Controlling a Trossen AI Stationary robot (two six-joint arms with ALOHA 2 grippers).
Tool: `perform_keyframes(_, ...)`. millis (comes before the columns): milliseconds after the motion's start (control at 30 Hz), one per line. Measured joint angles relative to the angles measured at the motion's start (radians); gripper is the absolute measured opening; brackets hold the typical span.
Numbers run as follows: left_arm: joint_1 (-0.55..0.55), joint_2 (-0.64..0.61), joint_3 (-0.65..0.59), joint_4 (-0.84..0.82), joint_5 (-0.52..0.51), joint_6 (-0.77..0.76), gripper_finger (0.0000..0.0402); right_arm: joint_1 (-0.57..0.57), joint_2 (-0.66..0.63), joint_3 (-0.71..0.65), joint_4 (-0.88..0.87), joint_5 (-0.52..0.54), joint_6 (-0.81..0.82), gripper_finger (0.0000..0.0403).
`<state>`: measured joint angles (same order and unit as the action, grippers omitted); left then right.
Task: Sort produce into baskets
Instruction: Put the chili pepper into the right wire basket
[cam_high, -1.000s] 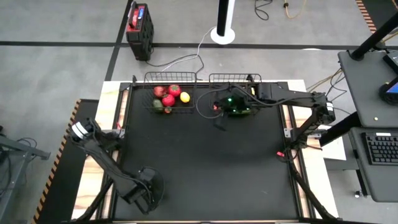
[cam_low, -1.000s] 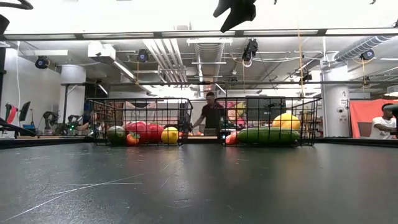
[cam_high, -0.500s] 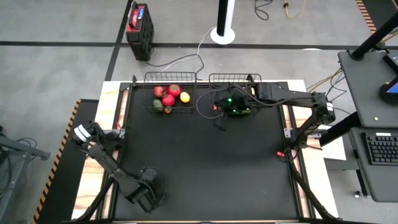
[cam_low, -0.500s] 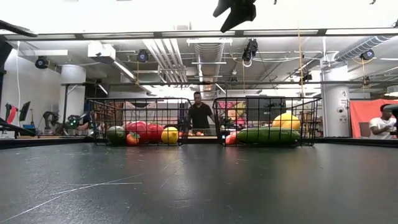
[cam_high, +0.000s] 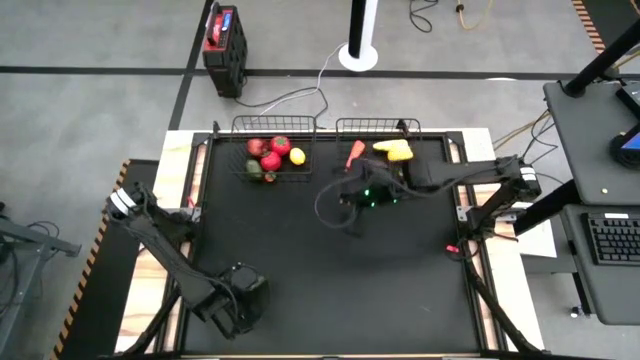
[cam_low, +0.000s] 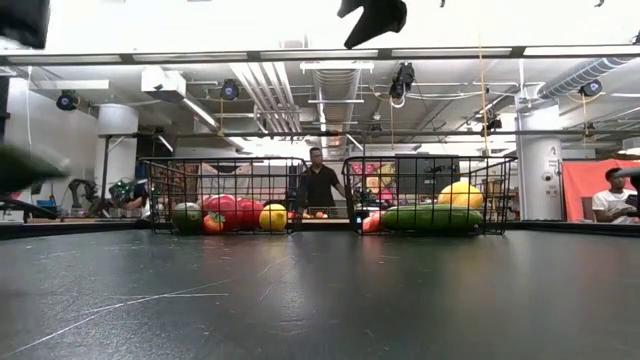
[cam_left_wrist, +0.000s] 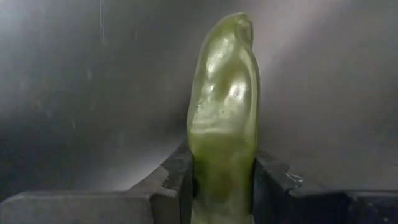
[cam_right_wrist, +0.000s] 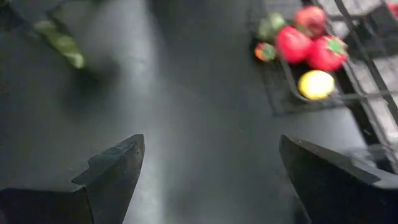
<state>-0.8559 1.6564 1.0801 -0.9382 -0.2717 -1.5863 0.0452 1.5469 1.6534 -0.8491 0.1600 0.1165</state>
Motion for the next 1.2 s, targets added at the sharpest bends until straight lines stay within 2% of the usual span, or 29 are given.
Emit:
perform_keyframes(133,0.0,-0.085,0.001,0.009,-0.172,0.091,0.0092,0.062,0.0,-0.087,0.152,0.007,-0.002,0.0365)
perform_keyframes(267,0.001,-0.175,0.002,0.047,-0.375,0.257,0.0107,0.119,0.0,-0.186,0.329,0.051,-0.004,0.0365)
perform_keyframes(400,0.001,-0.253,0.002,0.089,-0.567,0.428,0.0106,0.165,0.0,-0.298,0.611,0.074,-0.062,0.0365)
perform_keyframes(500,0.009,-0.288,0.001,0.119,-0.657,0.524,0.0104,0.19,0.009,-0.383,0.874,0.077,-0.122,0.0365)
perform_keyframes(733,0.035,-0.284,-0.001,0.148,-0.813,0.668,0.0107,0.201,0.039,-0.541,1.424,0.076,-0.18,0.0365)
perform_keyframes(900,0.076,-0.284,-0.002,0.163,-0.869,0.705,0.0108,0.197,0.087,-0.597,1.602,0.065,-0.179,0.0365)
perform_keyframes(1067,0.12,-0.284,-0.002,0.258,-0.867,0.801,0.0109,0.197,0.169,-0.588,1.787,0.041,-0.188,0.0365)
perform_keyframes(1200,0.133,-0.284,-0.002,0.34,-0.864,0.888,0.0109,0.196,0.222,-0.56,1.819,0.081,-0.218,0.0365)
